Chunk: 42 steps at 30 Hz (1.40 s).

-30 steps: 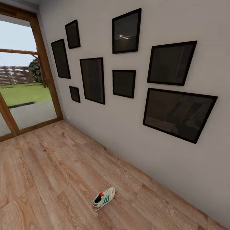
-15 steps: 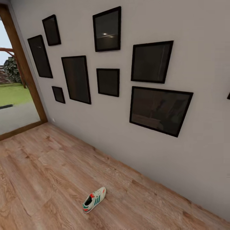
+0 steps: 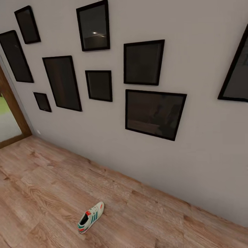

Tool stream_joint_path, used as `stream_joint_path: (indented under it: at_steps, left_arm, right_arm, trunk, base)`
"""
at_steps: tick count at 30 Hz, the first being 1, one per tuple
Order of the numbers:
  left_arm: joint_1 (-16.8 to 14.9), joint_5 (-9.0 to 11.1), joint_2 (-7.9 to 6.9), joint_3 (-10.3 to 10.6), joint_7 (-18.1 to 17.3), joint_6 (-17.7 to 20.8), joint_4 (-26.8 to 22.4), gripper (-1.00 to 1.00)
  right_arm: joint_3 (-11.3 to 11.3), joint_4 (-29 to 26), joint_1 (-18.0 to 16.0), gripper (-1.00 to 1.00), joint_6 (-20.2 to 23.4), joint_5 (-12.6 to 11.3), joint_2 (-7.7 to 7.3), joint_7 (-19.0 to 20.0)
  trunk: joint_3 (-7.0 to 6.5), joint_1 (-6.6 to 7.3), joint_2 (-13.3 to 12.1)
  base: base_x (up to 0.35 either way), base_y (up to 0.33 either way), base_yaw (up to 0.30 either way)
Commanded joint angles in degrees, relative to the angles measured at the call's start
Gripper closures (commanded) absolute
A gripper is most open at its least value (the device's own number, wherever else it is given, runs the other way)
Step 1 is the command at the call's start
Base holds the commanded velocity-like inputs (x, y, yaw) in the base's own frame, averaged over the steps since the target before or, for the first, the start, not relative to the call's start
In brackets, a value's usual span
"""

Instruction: Pick up the two gym shoes and the two sandals from the corridor floor and place them onto the hallstand (shoe rack) in the corridor, making sure they are on the rack and not on the floor. Arrange them so the two gym shoes are next to each other and the two sandals are next to each other.

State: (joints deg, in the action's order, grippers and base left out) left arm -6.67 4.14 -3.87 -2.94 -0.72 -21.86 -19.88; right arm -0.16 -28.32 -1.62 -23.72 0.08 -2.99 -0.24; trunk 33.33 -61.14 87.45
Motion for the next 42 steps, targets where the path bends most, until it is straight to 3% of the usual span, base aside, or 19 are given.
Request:
stream_joint_path:
  at_steps: [1,42]
  left_arm:
    - [0.0,0.4,-0.01,0.0,-0.1,-0.1,0.0,-1.00]
    - [-0.1,0.3,-0.04,0.0,-0.1,-0.1,0.1,-1.00]
  right_arm:
    - [0.0,0.0,0.0,-1.00,-0.2,0.0,0.00,0.0]
    - [0.0,0.1,0.0,-1.00,-0.1,0.0,0.00,0.0]
  trunk:
    - [0.28,-0.22,0.4]
    - [8.97,-9.23,16.9]
  base:
    - [0.000,0.000,-0.271]
    - [0.000,0.000,-0.276]
